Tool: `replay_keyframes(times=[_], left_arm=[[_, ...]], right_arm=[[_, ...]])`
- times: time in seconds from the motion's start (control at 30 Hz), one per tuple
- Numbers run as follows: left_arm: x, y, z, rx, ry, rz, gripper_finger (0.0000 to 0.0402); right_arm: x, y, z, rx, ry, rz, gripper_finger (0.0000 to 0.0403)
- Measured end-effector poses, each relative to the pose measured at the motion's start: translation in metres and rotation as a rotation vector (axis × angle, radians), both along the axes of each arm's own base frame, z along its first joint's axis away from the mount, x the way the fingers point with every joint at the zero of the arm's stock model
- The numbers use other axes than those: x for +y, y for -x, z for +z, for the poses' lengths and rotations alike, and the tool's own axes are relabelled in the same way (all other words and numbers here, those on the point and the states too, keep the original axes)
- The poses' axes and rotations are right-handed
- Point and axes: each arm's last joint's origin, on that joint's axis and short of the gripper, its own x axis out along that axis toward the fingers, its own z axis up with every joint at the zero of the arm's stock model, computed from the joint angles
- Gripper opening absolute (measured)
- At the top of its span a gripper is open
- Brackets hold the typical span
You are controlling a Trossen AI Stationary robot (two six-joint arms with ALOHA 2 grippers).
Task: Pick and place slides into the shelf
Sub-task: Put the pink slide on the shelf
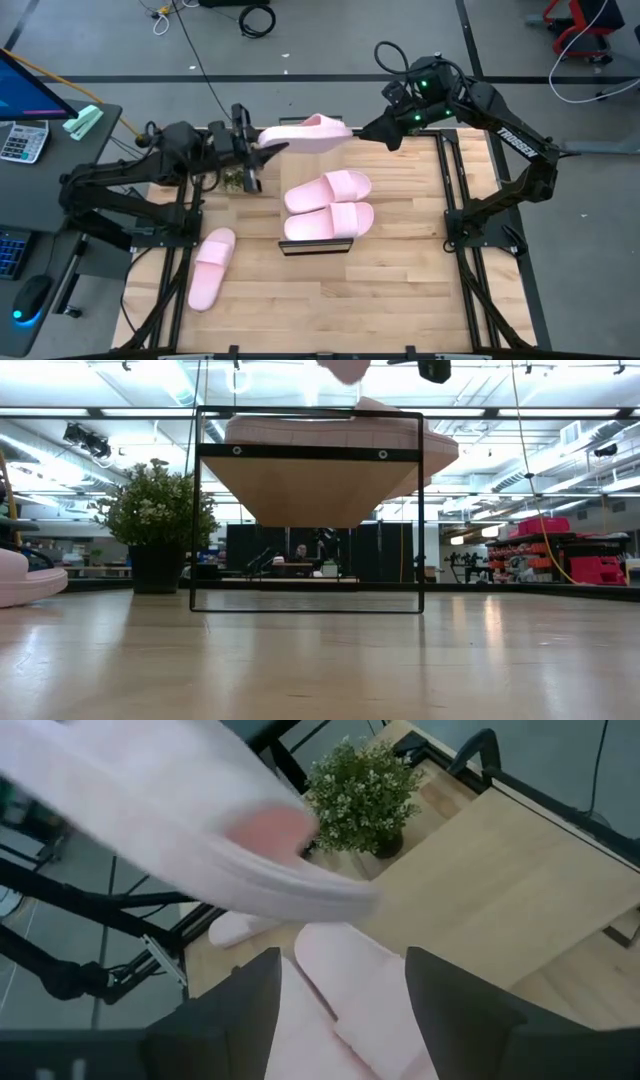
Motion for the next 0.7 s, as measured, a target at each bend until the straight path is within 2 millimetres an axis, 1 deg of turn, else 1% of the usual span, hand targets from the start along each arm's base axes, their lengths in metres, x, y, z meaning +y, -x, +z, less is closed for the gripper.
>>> replay_keyframes(times=[0.07,0.23,0.37,0.5,0.7], left_arm=[[0.009,0.000,-0.008,-0.007,0.028,-0.014,0.0069],[0.033,0.002,-0.028,-0.090,0.098,-0.064,0.0069],[0.051,0.010,-0.040,-0.172,0.127,-0.114,0.0069],[0.066,0.014,-0.058,-0.148,0.144,-0.122,0.0069],[0.081,0.022,-0.063,-0.111,0.131,-0.163,0.0069]], right_arm=[[0.000,0.000,0.000,-0.003,0.006,0.003,0.0220],[0.001,0.003,0.002,-0.010,0.013,0.003,0.0220],[0.002,0.004,0.003,-0.014,0.015,0.003,0.0216],[0.002,0.004,0.004,-0.015,0.011,0.000,0.0208],[0.002,0.004,0.005,-0.028,0.015,-0.001,0.0199]])
